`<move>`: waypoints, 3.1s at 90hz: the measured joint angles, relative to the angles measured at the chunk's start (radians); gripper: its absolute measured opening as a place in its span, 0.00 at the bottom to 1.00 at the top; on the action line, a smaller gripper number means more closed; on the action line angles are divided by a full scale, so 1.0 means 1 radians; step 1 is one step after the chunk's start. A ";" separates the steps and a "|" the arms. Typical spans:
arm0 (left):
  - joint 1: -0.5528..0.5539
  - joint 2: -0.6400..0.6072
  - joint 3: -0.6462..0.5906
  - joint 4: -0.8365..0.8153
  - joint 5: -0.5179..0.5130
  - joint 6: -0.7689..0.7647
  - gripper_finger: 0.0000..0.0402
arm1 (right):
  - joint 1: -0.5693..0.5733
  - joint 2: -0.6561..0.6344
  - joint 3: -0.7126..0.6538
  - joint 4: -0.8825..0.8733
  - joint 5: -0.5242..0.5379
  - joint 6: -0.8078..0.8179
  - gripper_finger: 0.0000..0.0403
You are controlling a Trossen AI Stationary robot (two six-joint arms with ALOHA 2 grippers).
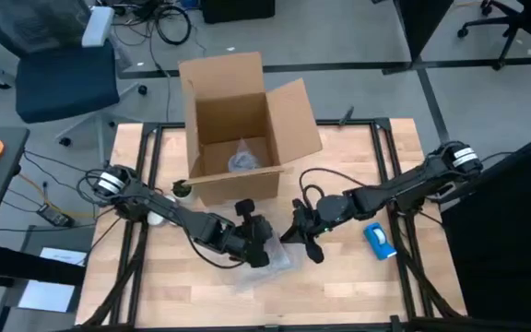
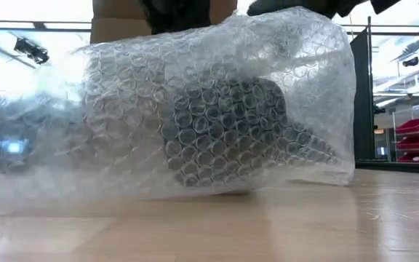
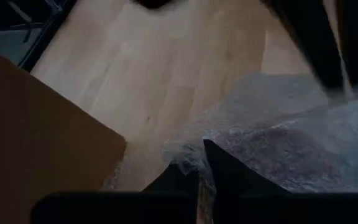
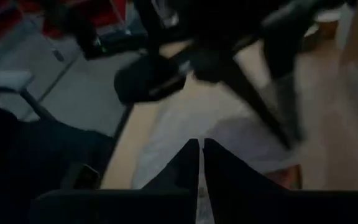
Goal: Wrap mug
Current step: Wrap the black mug with bubble wrap
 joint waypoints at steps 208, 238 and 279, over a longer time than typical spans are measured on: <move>-0.024 -0.093 -0.356 0.454 0.375 -0.019 0.33 | -0.021 0.321 0.370 -0.528 -0.115 -0.325 0.00; 0.002 -0.077 -0.359 0.417 0.391 0.014 0.33 | -0.076 0.376 0.377 -0.540 -0.117 -0.312 0.00; 0.061 0.019 -0.359 0.531 0.434 0.067 0.33 | -0.073 0.390 0.506 -0.799 -0.099 -0.359 0.00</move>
